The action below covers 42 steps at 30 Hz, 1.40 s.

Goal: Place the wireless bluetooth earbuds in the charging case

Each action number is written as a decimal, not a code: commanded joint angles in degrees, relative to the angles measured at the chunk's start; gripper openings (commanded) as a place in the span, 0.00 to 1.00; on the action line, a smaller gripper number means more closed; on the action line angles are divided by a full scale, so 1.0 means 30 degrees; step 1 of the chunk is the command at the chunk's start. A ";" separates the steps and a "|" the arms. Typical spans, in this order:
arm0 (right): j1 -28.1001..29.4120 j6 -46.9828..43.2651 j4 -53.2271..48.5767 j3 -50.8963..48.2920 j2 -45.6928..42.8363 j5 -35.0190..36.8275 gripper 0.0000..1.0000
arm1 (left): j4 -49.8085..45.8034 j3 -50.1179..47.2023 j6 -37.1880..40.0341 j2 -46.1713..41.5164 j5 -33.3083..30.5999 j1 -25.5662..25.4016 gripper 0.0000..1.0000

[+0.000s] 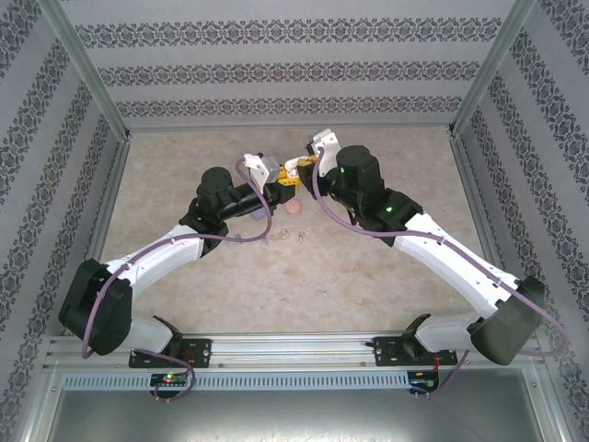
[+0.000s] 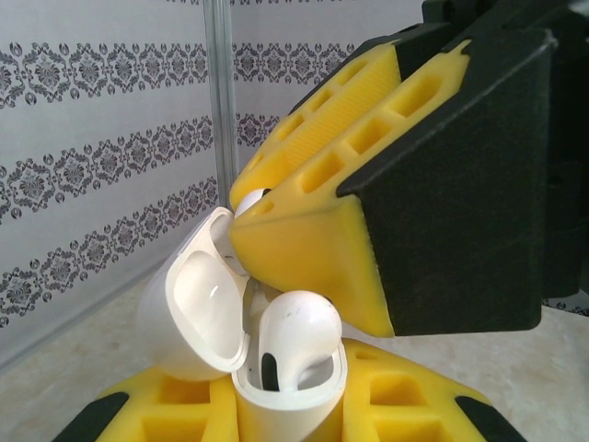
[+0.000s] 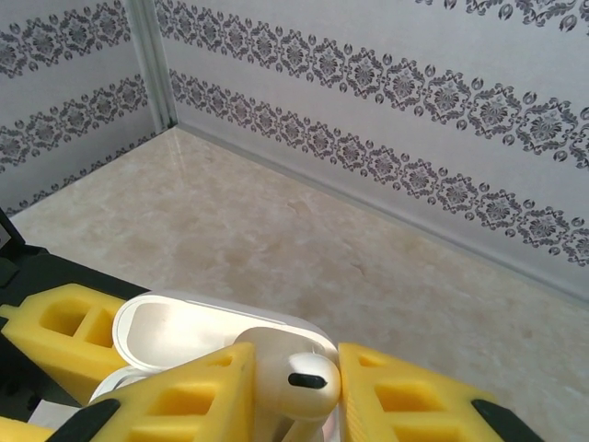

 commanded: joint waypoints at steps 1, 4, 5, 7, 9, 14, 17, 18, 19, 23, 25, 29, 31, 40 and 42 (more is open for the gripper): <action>0.0525 -0.0469 -0.1069 -0.0581 0.0091 -0.0370 0.28 | 0.1569 0.0671 -0.0092 -0.0170 0.0205 0.0185 0.00; 0.0569 -0.0435 -0.1172 -0.0524 0.0085 -0.0343 0.29 | 0.1598 0.0680 -0.0081 -0.0112 0.0159 0.0200 0.00; 0.0585 -0.0403 -0.1179 -0.0523 0.0084 -0.0325 0.30 | 0.1588 0.0696 -0.0072 -0.0098 0.0159 0.0197 0.00; 0.0583 -0.0304 -0.1179 -0.0493 0.0069 -0.0354 0.31 | 0.1594 0.0718 -0.0077 -0.0054 0.0190 0.0196 0.00; 0.0621 -0.0288 -0.1206 -0.0490 0.0080 -0.0360 0.33 | 0.1580 0.0740 -0.0107 -0.0048 0.0194 0.0195 0.00; 0.0607 -0.0147 -0.1219 -0.0610 0.0048 -0.0275 0.35 | 0.1536 0.0718 -0.0087 -0.0034 0.0173 0.0198 0.00; 0.0616 -0.0032 -0.1269 -0.0695 -0.0053 -0.0227 0.36 | 0.1508 0.0709 -0.0030 -0.0002 0.0139 0.0200 0.00; 0.0617 -0.0001 -0.1287 -0.0739 -0.0111 -0.0192 0.37 | 0.1508 0.0709 -0.0040 0.0003 0.0116 0.0198 0.00; 0.0606 0.0057 -0.1267 -0.0808 -0.0197 -0.0203 0.38 | 0.1509 0.0709 -0.0018 0.0006 0.0098 0.0185 0.00; 0.0621 0.0238 -0.1319 -0.1077 -0.0599 -0.0119 0.41 | 0.1537 0.0726 0.0010 0.0020 0.0040 0.0200 0.00; 0.0630 0.0347 -0.1346 -0.1189 -0.0745 -0.0089 0.42 | 0.1538 0.0709 0.0007 0.0041 0.0002 0.0199 0.00; 0.0605 0.0525 -0.1457 -0.1383 -0.1046 -0.0146 0.44 | 0.1539 0.0709 0.0040 0.0064 0.0002 0.0187 0.00; 0.0608 0.0664 -0.1510 -0.1486 -0.1224 -0.0231 0.46 | 0.1520 0.0698 0.0066 0.0047 -0.0073 0.0200 0.00; 0.0575 0.1514 -0.1688 -0.1655 -0.2319 -0.0681 0.62 | 0.1594 0.0655 0.0098 0.0219 -0.0101 0.0196 0.00; 0.0417 0.2284 -0.1557 -0.1478 -0.2680 -0.0984 0.64 | 0.1676 0.0627 0.0115 0.0290 -0.0130 0.0196 0.00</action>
